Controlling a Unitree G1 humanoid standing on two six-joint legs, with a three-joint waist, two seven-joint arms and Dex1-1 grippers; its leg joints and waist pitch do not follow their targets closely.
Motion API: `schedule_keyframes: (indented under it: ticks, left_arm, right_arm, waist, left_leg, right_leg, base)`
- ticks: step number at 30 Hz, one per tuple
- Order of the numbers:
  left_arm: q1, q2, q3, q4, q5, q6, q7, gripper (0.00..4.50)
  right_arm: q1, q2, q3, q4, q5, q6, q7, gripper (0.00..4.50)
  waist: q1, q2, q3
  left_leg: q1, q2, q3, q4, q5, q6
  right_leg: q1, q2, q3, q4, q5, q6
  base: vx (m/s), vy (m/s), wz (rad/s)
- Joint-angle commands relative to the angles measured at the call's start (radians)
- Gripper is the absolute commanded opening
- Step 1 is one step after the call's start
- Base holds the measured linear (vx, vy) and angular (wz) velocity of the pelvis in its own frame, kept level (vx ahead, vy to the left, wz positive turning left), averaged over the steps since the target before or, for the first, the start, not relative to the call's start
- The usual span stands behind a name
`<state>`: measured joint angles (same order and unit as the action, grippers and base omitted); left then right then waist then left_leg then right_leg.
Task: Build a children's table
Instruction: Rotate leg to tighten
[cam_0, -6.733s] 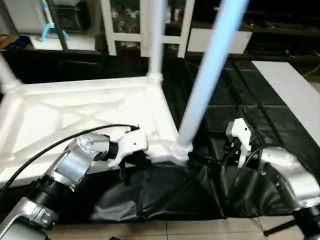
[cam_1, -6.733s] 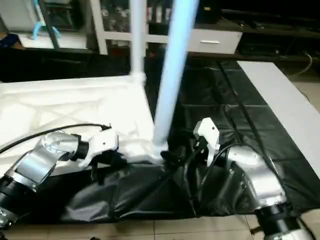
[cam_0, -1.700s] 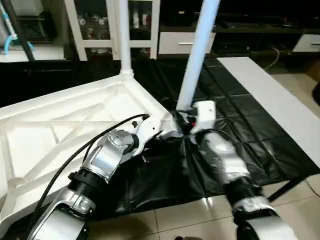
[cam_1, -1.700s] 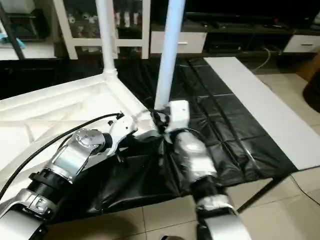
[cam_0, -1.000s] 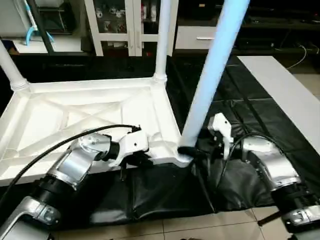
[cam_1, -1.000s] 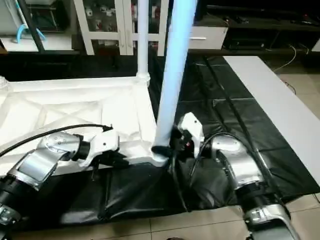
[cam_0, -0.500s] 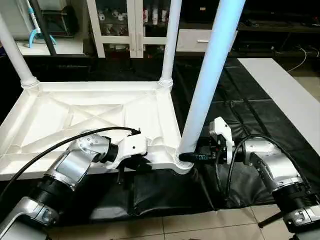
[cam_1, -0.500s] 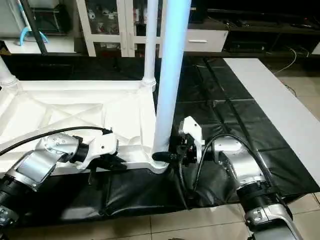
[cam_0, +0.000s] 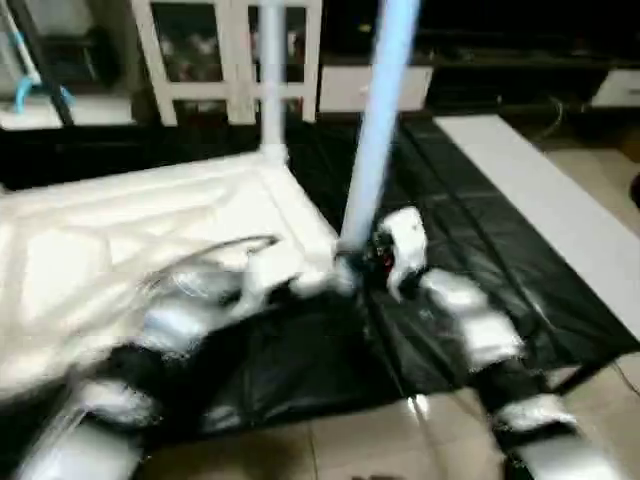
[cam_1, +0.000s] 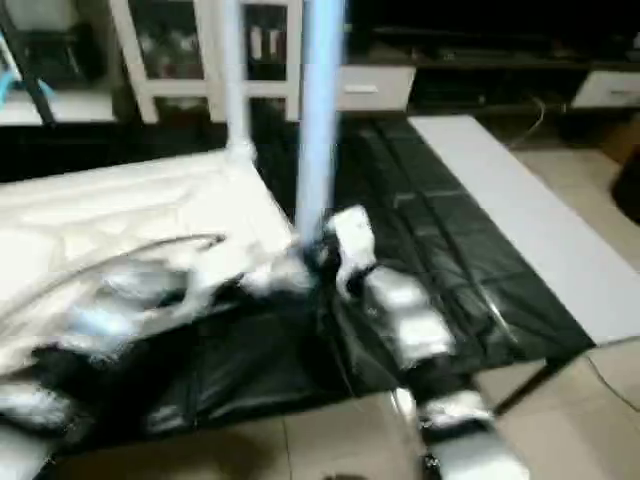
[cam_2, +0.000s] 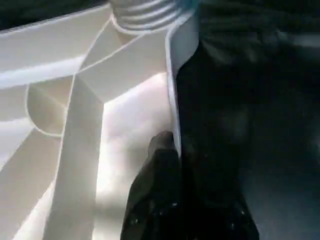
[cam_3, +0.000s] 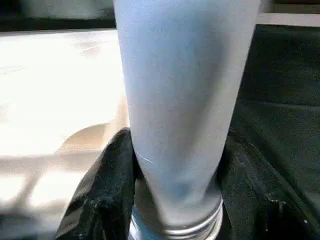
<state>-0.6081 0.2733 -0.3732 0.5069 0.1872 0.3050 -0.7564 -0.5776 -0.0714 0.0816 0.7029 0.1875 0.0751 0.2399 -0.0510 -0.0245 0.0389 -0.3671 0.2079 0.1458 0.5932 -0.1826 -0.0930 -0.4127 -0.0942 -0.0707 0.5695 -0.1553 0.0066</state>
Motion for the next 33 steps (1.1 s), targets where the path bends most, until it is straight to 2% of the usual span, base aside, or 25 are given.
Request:
schedule_keyframes:
  ticks: [1, 2, 3, 4, 5, 6, 7, 8, 10, 11, 13, 15, 16, 17, 19, 20, 21, 23, 24, 26, 27, 28, 29, 30, 33]
  left_arm:
    - [0.003, 0.017, 0.010, 0.004, 0.004, -0.010, 0.043, 0.00]
    - [-0.013, -0.009, 0.012, 0.016, 0.016, -0.031, 0.089, 0.00]
    - [-0.009, -0.013, 0.005, 0.020, 0.014, -0.072, 0.066, 0.00]
    - [-0.003, -0.008, -0.004, 0.017, 0.018, -0.081, 0.044, 0.00]
    - [-0.003, -0.008, -0.004, 0.017, 0.018, -0.081, 0.044, 0.00]
    - [0.007, 0.001, -0.018, 0.017, 0.027, -0.100, 0.013, 0.00]
    - [0.009, 0.006, -0.023, 0.019, 0.032, -0.111, 0.007, 0.00]
    - [0.014, 0.009, -0.022, 0.021, 0.032, -0.113, 0.001, 0.00]
    - [0.019, 0.013, -0.021, 0.025, 0.031, -0.114, 0.006, 0.00]
    - [0.021, 0.016, -0.020, 0.025, 0.031, -0.113, 0.008, 0.00]
    - [0.027, 0.029, -0.024, 0.017, 0.025, -0.110, -0.005, 0.00]
    - [0.035, 0.053, -0.031, 0.008, 0.017, -0.120, -0.035, 0.00]
    - [0.048, 0.082, -0.037, -0.003, -0.003, -0.152, -0.099, 0.00]
    - [0.048, 0.082, -0.037, -0.003, -0.003, -0.152, -0.099, 0.00]
    - [0.091, 0.152, -0.053, -0.072, -0.081, -0.237, -0.306, 0.00]
    - [0.106, 0.182, -0.057, -0.099, -0.105, -0.239, -0.374, 0.00]
    - [0.118, 0.203, -0.052, -0.122, -0.131, -0.218, -0.424, 0.00]
    - [0.127, 0.222, -0.041, -0.137, -0.147, -0.191, -0.457, 0.00]
    - [0.130, 0.238, -0.037, -0.141, -0.150, -0.186, -0.475, 0.00]
    - [0.130, 0.245, -0.038, -0.140, -0.148, -0.187, -0.481, 0.00]
    - [0.131, 0.248, -0.037, -0.140, -0.147, -0.188, -0.481, 0.00]
    - [0.132, 0.252, -0.036, -0.143, -0.152, -0.182, -0.487, 0.00]
    - [0.134, 0.256, -0.035, -0.147, -0.157, -0.177, -0.492, 0.00]
    - [0.136, 0.259, -0.035, -0.152, -0.161, -0.172, -0.496, 0.00]
    - [0.143, 0.275, -0.042, -0.172, -0.181, -0.160, -0.523, 0.00]
  right_arm:
    - [0.027, -0.062, -0.141, 0.103, -0.035, 0.023, -0.198, 1.95]
    - [0.016, -0.006, -0.134, 0.128, -0.022, -0.031, -0.198, 1.94]
    - [0.003, 0.020, -0.117, 0.145, -0.021, -0.071, -0.155, 1.94]
    - [-0.007, 0.038, -0.106, 0.155, -0.013, -0.101, -0.107, 1.94]
    - [-0.007, 0.038, -0.106, 0.155, -0.013, -0.101, -0.107, 1.94]
    - [-0.014, 0.058, -0.096, 0.148, 0.020, -0.123, -0.013, 1.94]
    - [-0.013, 0.064, -0.096, 0.138, 0.042, -0.125, 0.023, 1.94]
    - [-0.007, 0.060, -0.092, 0.116, 0.056, -0.123, 0.063, 2.29]
    - [0.003, 0.052, -0.091, 0.085, 0.075, -0.113, 0.112, 2.64]
    - [0.006, 0.044, -0.089, 0.074, 0.074, -0.115, 0.120, 2.66]
    - [0.011, 0.019, -0.085, 0.053, 0.070, -0.116, 0.126, 2.66]
    - [0.019, -0.008, -0.092, 0.003, 0.104, -0.083, 0.172, 2.96]
    - [0.025, -0.040, -0.095, -0.034, 0.115, -0.068, 0.236, 2.96]
    - [0.025, -0.040, -0.095, -0.034, 0.115, -0.068, 0.236, 3.00]
    - [0.041, -0.121, -0.053, -0.089, 0.089, -0.057, 0.363, 3.00]
    - [0.055, -0.162, -0.023, -0.118, 0.081, -0.045, 0.439, 3.00]
    - [0.074, -0.208, 0.010, -0.157, 0.084, -0.024, 0.534, 3.00]
    - [0.101, -0.263, 0.045, -0.208, 0.086, -0.004, 0.653, 3.00]
    - [0.129, -0.319, 0.078, -0.261, 0.091, 0.008, 0.761, 3.00]
    - [0.140, -0.341, 0.090, -0.282, 0.096, 0.014, 0.801, 3.00]
    - [0.148, -0.356, 0.096, -0.299, 0.107, 0.025, 0.828, 3.00]
    - [0.157, -0.381, 0.109, -0.325, 0.120, 0.053, 0.873, 3.00]
    - [0.163, -0.398, 0.119, -0.343, 0.128, 0.073, 0.902, 3.00]
    - [0.165, -0.412, 0.128, -0.353, 0.128, 0.084, 0.925, 3.00]
    - [0.156, -0.434, 0.151, -0.352, 0.117, 0.099, 0.971, 3.00]
  waist:
    - [-0.011, 0.006, -0.044]
    - [-0.014, 0.007, -0.045]
    - [-0.018, 0.029, -0.043]
    - [-0.022, 0.024, -0.042]
    - [-0.027, 0.029, -0.039]
    - [-0.033, 0.036, -0.038]
    - [-0.035, 0.035, -0.038]
    - [-0.038, 0.034, -0.038]
    - [-0.038, 0.029, -0.037]
    - [-0.037, 0.028, -0.038]
    - [-0.037, 0.027, -0.040]
    - [-0.030, 0.028, -0.040]
    - [-0.028, 0.026, -0.043]
    - [-0.025, 0.026, -0.044]
    - [-0.018, 0.026, -0.047]
    - [-0.016, 0.024, -0.046]
    - [-0.010, 0.024, -0.046]
    - [0.000, 0.022, -0.046]
    - [0.017, 0.018, -0.049]
    - [0.031, 0.017, -0.049]
    - [0.036, 0.005, -0.050]
    - [0.046, 0.006, -0.054]
    - [0.047, 0.003, -0.056]
    - [0.051, 0.006, -0.058]
    - [0.056, 0.009, -0.060]
  left_leg:
    - [0.022, 0.000, -0.004, -0.081, -0.558, -0.026]
    - [0.019, -0.003, -0.004, -0.080, -0.567, -0.011]
    - [0.023, -0.001, -0.008, -0.082, -0.590, -0.007]
    - [0.021, 0.000, -0.009, -0.085, -0.607, -0.003]
    - [0.028, 0.006, -0.015, -0.089, -0.648, -0.004]
    - [0.029, 0.012, -0.019, -0.097, -0.680, -0.005]
    - [0.027, 0.012, -0.020, -0.100, -0.687, -0.003]
    - [0.023, 0.010, -0.020, -0.101, -0.677, -0.002]
    - [0.024, 0.004, -0.013, -0.095, -0.645, 0.006]
    - [0.024, 0.004, -0.012, -0.092, -0.625, 0.011]
    - [0.014, 0.006, -0.013, -0.095, -0.597, 0.010]
    - [0.016, 0.008, -0.010, -0.096, -0.577, 0.012]
    - [0.012, 0.009, -0.007, -0.097, -0.556, 0.018]
    - [0.009, 0.010, -0.006, -0.097, -0.545, 0.019]
    - [0.001, 0.011, -0.002, -0.097, -0.506, 0.026]
    - [-0.003, 0.012, 0.002, -0.097, -0.482, 0.031]
    - [-0.001, 0.013, 0.007, -0.096, -0.467, 0.038]
    - [0.005, 0.014, 0.014, -0.093, -0.440, 0.046]
    - [0.011, 0.016, 0.019, -0.088, -0.408, 0.056]
    - [0.020, 0.018, 0.033, -0.083, -0.370, 0.071]
    - [0.010, 0.015, 0.036, -0.081, -0.335, 0.077]
    - [0.016, 0.016, 0.040, -0.077, -0.302, 0.079]
    - [0.013, 0.015, 0.042, -0.074, -0.280, 0.085]
    - [0.003, 0.016, 0.039, -0.073, -0.234, 0.094]
    - [0.000, 0.015, 0.039, -0.070, -0.196, 0.104]
  right_leg:
    - [0.023, -0.023, -0.007, -0.102, -0.608, -0.084]
    - [0.027, -0.025, -0.012, -0.107, -0.627, -0.071]
    - [0.025, -0.029, -0.016, -0.113, -0.627, -0.070]
    - [0.026, -0.028, -0.021, -0.121, -0.630, -0.066]
    - [0.032, -0.029, -0.034, -0.123, -0.610, -0.072]
    - [0.041, -0.030, -0.041, -0.120, -0.564, -0.084]
    - [0.045, -0.030, -0.042, -0.120, -0.547, -0.090]
    - [0.050, -0.035, -0.039, -0.118, -0.535, -0.100]
    - [0.045, -0.040, -0.039, -0.123, -0.560, -0.107]
    - [0.045, -0.046, -0.041, -0.125, -0.580, -0.105]
    - [0.051, -0.050, -0.042, -0.119, -0.576, -0.107]
    - [0.048, -0.050, -0.034, -0.115, -0.539, -0.125]
    - [0.049, -0.050, -0.028, -0.110, -0.514, -0.138]
    - [0.051, -0.051, -0.026, -0.106, -0.503, -0.143]
    - [0.052, -0.051, -0.017, -0.097, -0.465, -0.161]
    - [0.050, -0.049, -0.011, -0.089, -0.431, -0.174]
    - [0.048, -0.048, -0.005, -0.083, -0.413, -0.184]
    - [0.044, -0.044, 0.004, -0.078, -0.392, -0.197]
    - [0.043, -0.041, 0.012, -0.071, -0.357, -0.208]
    - [0.031, -0.037, 0.024, -0.064, -0.309, -0.234]
    - [0.038, -0.035, 0.029, -0.055, -0.304, -0.233]
    - [0.035, -0.033, 0.036, -0.050, -0.290, -0.231]
    - [0.037, -0.032, 0.038, -0.045, -0.268, -0.236]
    - [0.044, -0.031, 0.039, -0.034, -0.218, -0.245]
    - [0.047, -0.031, 0.037, -0.024, -0.167, -0.259]
  base:
    - [0.000, 0.000, 0.00]
    - [0.000, 0.000, 0.00]
    - [0.000, 0.000, 0.00]
    - [0.000, 0.000, 0.00]
    - [0.000, 0.000, 0.00]
    - [0.000, 0.000, 0.00]
    - [0.000, 0.000, 0.00]
    - [0.000, 0.000, 0.00]
    - [0.000, 0.000, 0.00]
    - [0.000, 0.000, 0.00]
    - [0.000, 0.000, 0.00]
    - [0.000, 0.000, 0.00]
    - [0.000, 0.000, 0.00]
    - [0.000, 0.000, 0.00]
    - [0.000, 0.000, 0.00]
    - [0.000, 0.000, 0.00]
    - [0.000, 0.000, 0.00]
    - [0.027, -0.014, 0.03]
    - [0.064, -0.026, 0.15]
    - [0.069, -0.025, 0.17]
    - [0.066, -0.024, 0.14]
    - [0.066, -0.024, 0.14]
    - [0.063, -0.019, 0.10]
    - [0.059, -0.004, 0.03]
    - [0.020, -0.001, 0.01]
